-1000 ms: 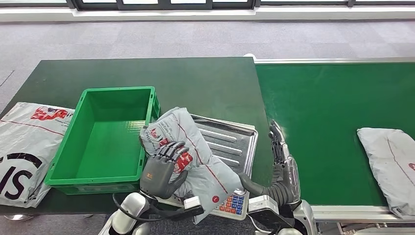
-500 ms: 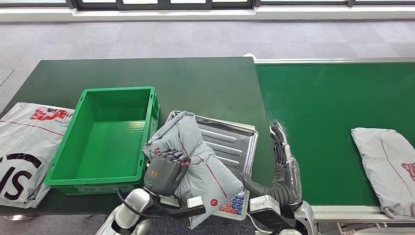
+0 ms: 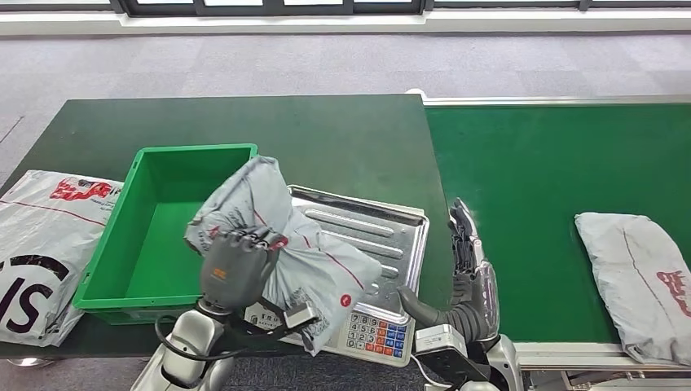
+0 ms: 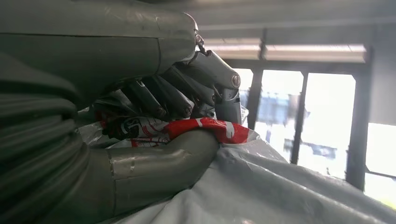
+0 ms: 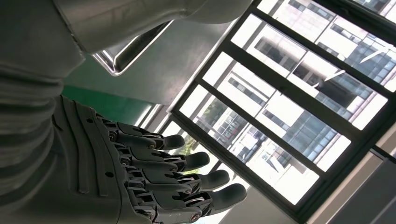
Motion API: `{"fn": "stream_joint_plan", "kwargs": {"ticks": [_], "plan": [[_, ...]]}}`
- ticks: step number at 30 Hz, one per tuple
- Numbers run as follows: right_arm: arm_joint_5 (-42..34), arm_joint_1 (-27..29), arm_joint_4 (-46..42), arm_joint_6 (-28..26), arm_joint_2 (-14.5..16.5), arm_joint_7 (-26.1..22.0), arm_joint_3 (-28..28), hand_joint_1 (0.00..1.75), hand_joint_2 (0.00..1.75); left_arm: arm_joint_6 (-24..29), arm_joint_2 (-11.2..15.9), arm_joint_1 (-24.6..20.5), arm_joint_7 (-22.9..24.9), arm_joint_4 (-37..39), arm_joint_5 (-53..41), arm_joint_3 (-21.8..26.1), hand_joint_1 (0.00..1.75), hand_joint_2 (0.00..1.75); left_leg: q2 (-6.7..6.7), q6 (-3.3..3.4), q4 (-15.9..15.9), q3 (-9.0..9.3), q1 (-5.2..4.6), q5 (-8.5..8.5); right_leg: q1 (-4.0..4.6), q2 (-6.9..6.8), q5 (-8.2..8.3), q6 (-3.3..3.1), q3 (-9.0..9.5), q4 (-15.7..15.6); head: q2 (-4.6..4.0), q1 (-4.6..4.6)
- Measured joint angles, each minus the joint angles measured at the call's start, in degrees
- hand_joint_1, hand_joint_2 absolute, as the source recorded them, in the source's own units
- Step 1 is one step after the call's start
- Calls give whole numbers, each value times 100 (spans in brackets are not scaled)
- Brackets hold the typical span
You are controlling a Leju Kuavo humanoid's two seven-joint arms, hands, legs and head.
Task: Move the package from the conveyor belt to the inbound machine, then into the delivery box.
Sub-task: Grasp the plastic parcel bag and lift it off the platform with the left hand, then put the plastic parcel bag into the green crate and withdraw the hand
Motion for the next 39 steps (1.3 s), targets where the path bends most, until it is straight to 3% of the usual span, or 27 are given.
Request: {"fn": "stream_joint_plan", "kwargs": {"ticks": [5, 14, 25, 26, 29, 30, 32, 36, 39], "plan": [[-13, -63, 7, 27, 78, 5, -1, 0, 175, 236, 173, -153, 156, -363, -12, 655, 175, 175, 0, -2, 0, 1, 1, 3, 1, -1, 0, 0, 0, 0, 0, 0], [-76, -72, 24, 11, 90, 13, -1, 0, 175, 332, 260, -524, 51, -127, -11, 1563, 175, 175, -1, -5, 1, 1, 0, 7, 0, 0, 3, -3, 0, 0, 0, 0], [-185, -50, 26, -111, 84, 51, -1, 0, 175, 286, 277, -1168, -2, 1259, 4, 2270, 175, 175, 1, -10, 0, 1, 2, 10, 1, 0, 4, -4, -5, 1, 0, 0], [-185, -49, 26, -113, 84, 59, -1, 0, 175, 301, 283, -1224, -9, 1406, 8, 2325, 152, 175, 1, -11, 0, 1, 2, 11, 1, 1, 4, -4, -5, 1, 0, 0], [-186, -50, 26, -124, 81, 82, 0, 0, 175, 340, 292, -1375, 34, 1798, 10, 2463, 21, 175, 0, -11, 0, 0, 2, 11, 1, 1, 4, -5, -5, 1, 0, 0], [-186, -51, 26, -132, 80, 94, 1, 0, 175, 368, 293, -1432, 95, 1930, 9, 2511, 0, 175, 0, -11, 0, 0, 2, 11, 1, 1, 4, -5, -5, 2, 0, 0], [-184, -54, 26, -147, 79, 121, 1, 0, 175, 443, 293, -1558, 240, 2193, 4, 2624, 0, 175, 1, -11, 1, 0, 2, 11, 1, 1, 4, -5, -5, 2, 0, 0], [-180, -60, 26, -161, 78, 142, 1, 0, 175, 509, 293, -1745, 353, 2536, -2, 2779, 0, 0, -1, -10, 1, -1, 1, 11, 0, 1, 4, -5, -4, 2, 0, -1], [-174, -72, 26, -196, 77, 173, 1, 0, 175, 517, 294, -1784, 504, 2584, -10, 2821, 0, 0, -1, -10, 1, -2, 2, 10, 0, 1, 4, -5, -4, 2, 0, 0]]}}
